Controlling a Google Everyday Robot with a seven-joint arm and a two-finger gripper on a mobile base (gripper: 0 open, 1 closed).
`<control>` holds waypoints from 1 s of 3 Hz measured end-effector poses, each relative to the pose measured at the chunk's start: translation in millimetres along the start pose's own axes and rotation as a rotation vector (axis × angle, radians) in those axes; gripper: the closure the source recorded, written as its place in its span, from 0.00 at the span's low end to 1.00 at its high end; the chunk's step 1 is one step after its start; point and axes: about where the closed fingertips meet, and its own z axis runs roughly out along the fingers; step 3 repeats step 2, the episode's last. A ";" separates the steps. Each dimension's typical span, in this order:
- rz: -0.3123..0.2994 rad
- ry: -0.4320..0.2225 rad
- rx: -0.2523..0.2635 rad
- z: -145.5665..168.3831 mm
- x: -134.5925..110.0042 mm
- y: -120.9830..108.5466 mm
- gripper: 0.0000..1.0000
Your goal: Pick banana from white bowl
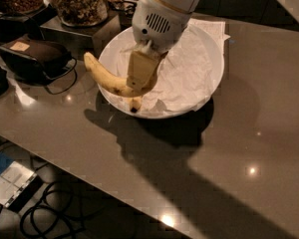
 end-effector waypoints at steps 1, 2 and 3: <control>-0.052 -0.010 0.062 -5.1 -45.1 54.0 1.00; -0.053 -0.016 0.067 -6.1 -47.2 54.8 1.00; -0.053 -0.016 0.067 -6.1 -47.2 54.8 1.00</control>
Offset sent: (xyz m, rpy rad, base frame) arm -0.0659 0.0740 0.0385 -0.0304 -0.0806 0.0542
